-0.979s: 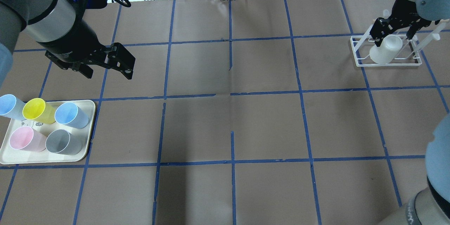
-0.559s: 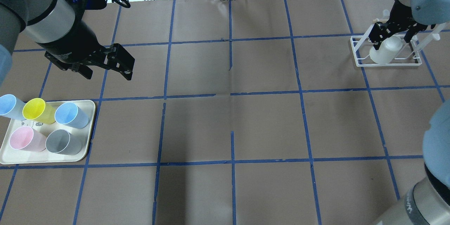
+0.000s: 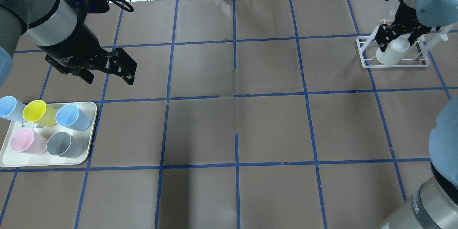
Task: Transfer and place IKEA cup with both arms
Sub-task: 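Lower the right gripper around the white cup and close on it, then lift the white cup off the peg with the right gripper while the left rises, then carry the white cup toward the left gripper with the right gripper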
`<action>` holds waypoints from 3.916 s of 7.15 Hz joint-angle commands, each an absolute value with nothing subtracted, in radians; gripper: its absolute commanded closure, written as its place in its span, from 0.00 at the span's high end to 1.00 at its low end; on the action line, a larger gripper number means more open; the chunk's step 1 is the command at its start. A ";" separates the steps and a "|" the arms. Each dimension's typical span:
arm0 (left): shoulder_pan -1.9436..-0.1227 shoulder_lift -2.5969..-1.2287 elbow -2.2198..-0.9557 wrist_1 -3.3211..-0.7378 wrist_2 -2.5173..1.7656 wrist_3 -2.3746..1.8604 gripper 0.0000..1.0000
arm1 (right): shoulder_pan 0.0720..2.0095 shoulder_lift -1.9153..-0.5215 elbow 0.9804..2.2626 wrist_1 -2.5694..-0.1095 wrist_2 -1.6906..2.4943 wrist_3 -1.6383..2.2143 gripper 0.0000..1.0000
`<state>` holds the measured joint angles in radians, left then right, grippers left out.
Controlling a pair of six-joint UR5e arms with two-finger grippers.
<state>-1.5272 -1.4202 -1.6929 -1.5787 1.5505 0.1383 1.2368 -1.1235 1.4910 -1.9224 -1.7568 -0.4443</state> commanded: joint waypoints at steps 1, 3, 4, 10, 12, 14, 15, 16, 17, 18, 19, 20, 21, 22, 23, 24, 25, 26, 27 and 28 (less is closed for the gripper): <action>-1.517 -1.422 -1.692 -1.574 1.551 0.141 1.00 | 1.233 -1.129 1.491 -1.922 -1.753 -0.446 0.82; -1.497 -1.422 -1.690 -1.580 1.549 0.190 1.00 | 1.233 -1.129 1.491 -1.922 -1.755 -0.446 0.53; -1.476 -1.419 -1.689 -1.582 1.533 0.195 1.00 | 1.233 -1.131 1.491 -1.921 -1.759 -0.448 0.43; -1.470 -1.422 -1.686 -1.572 1.163 0.198 1.00 | 1.250 -1.288 1.471 -1.780 -1.758 -0.468 0.37; -1.463 -1.424 -1.687 -1.572 1.045 0.198 1.00 | 1.307 -1.377 1.470 -1.670 -1.743 -0.433 0.37; -1.409 -1.431 -1.692 -1.589 0.866 0.204 1.00 | 1.331 -1.446 1.471 -1.538 -1.527 -0.399 0.37; -1.372 -1.433 -1.692 -1.607 0.797 0.219 1.00 | 1.331 -1.460 1.473 -1.464 -1.391 -0.411 0.33; -1.330 -1.433 -1.692 -1.670 0.745 0.263 1.00 | 1.327 -1.459 1.471 -1.380 -1.220 -0.435 0.32; -1.297 -1.434 -1.692 -1.718 0.698 0.293 1.00 | 1.325 -1.456 1.473 -1.259 -1.052 -0.436 0.32; -1.295 -1.434 -1.693 -1.733 0.674 0.295 1.00 | 1.327 -1.456 1.485 -1.141 -0.841 -0.431 0.32; -1.284 -1.434 -1.715 -1.749 0.567 0.295 1.00 | 1.333 -1.448 1.486 -1.033 -0.592 -0.434 0.32; -1.282 -1.431 -1.748 -1.746 0.528 0.295 1.00 | 1.347 -1.450 1.494 -0.993 -0.499 -0.434 0.33; -1.279 -1.431 -1.764 -1.746 0.453 0.293 1.00 | 1.382 -1.450 1.500 -0.921 -0.359 -0.434 0.32; -1.281 -1.422 -1.767 -1.747 0.399 0.282 1.00 | 1.411 -1.456 1.503 -0.829 -0.254 -0.434 0.32; -1.282 -1.416 -1.766 -1.747 0.344 0.281 1.00 | 1.434 -1.460 1.503 -0.777 -0.198 -0.431 0.32; -1.284 -1.414 -1.747 -1.743 0.331 0.281 1.00 | 1.459 -1.469 1.503 -0.747 -0.168 -0.431 0.31; -1.282 -1.413 -1.747 -1.732 0.293 0.285 1.00 | 1.510 -1.491 1.503 -0.732 -0.100 -0.431 0.31; -1.282 -1.413 -1.744 -1.697 0.279 0.291 1.00 | 1.544 -1.508 1.503 -0.732 -0.015 -0.423 0.31; -1.284 -1.413 -1.744 -1.631 0.278 0.291 1.00 | 1.555 -1.512 1.503 -0.732 -0.009 -0.425 0.31; -1.284 -1.408 -1.741 -1.631 0.278 0.291 1.00 | 1.557 -1.511 1.505 -0.732 -0.009 -0.425 0.31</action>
<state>-1.2833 -1.4116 -1.7439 -1.6561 0.2815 0.2906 1.5461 -1.5077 1.5038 -0.7329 -0.0240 -0.4253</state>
